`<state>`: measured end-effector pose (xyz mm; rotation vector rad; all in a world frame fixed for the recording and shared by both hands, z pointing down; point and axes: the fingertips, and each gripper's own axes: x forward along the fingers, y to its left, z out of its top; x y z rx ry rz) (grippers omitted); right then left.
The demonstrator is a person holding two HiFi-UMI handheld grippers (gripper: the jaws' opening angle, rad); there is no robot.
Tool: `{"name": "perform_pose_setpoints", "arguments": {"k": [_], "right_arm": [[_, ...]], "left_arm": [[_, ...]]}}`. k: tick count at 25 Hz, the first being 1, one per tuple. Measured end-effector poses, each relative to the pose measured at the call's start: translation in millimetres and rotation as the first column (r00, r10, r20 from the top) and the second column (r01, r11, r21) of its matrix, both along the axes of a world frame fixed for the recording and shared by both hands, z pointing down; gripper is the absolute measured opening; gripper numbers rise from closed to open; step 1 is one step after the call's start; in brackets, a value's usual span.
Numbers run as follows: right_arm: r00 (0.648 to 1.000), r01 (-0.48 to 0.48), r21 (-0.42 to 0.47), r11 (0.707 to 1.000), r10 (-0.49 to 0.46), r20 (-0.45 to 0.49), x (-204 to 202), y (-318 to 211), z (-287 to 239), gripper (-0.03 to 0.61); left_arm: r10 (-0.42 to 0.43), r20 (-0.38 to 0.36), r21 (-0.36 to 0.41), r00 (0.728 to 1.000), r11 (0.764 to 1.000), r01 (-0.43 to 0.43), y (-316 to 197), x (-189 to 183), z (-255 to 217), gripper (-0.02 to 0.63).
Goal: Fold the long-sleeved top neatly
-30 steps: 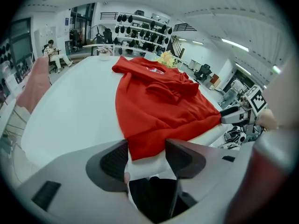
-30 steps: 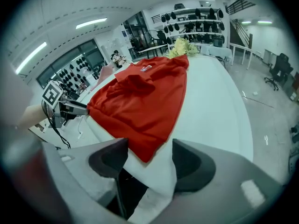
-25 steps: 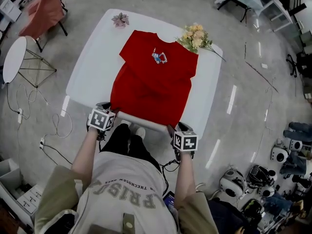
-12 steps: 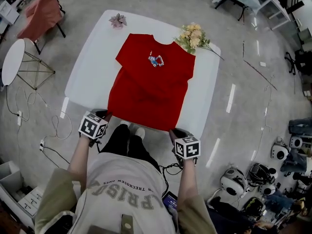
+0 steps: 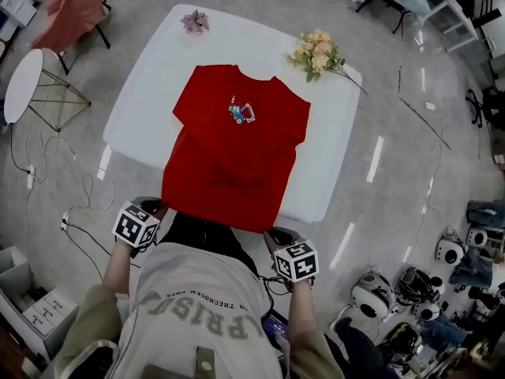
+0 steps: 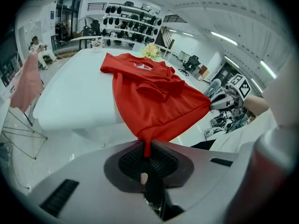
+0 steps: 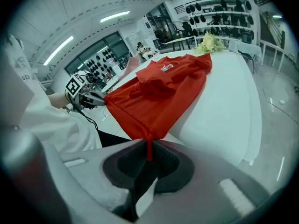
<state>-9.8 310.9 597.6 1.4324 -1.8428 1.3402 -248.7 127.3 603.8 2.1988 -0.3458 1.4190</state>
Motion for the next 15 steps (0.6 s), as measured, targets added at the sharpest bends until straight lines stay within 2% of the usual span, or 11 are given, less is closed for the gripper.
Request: {"name": "perform_pose_setpoints", "arguments": {"k": [4,7,15], "right_arm": [[1.0,0.018,0.0,1.0,-0.018,0.023,-5,13,-1,0.035],[0.999,0.011,0.025,1.0,-0.011,0.034,0,9,-10,0.035],[0.997,-0.034,0.11,0.993,0.026,0.066,39,-42,-46,0.035]], "left_arm": [[-0.033,0.002,-0.025,0.999,0.999,0.033,19,-10,-2,0.034],[-0.036,-0.011,-0.014,0.999,0.999,0.036,18,-8,-12,0.032],[-0.058,-0.091,0.047,0.994,0.997,0.062,-38,33,-54,0.032]]}}
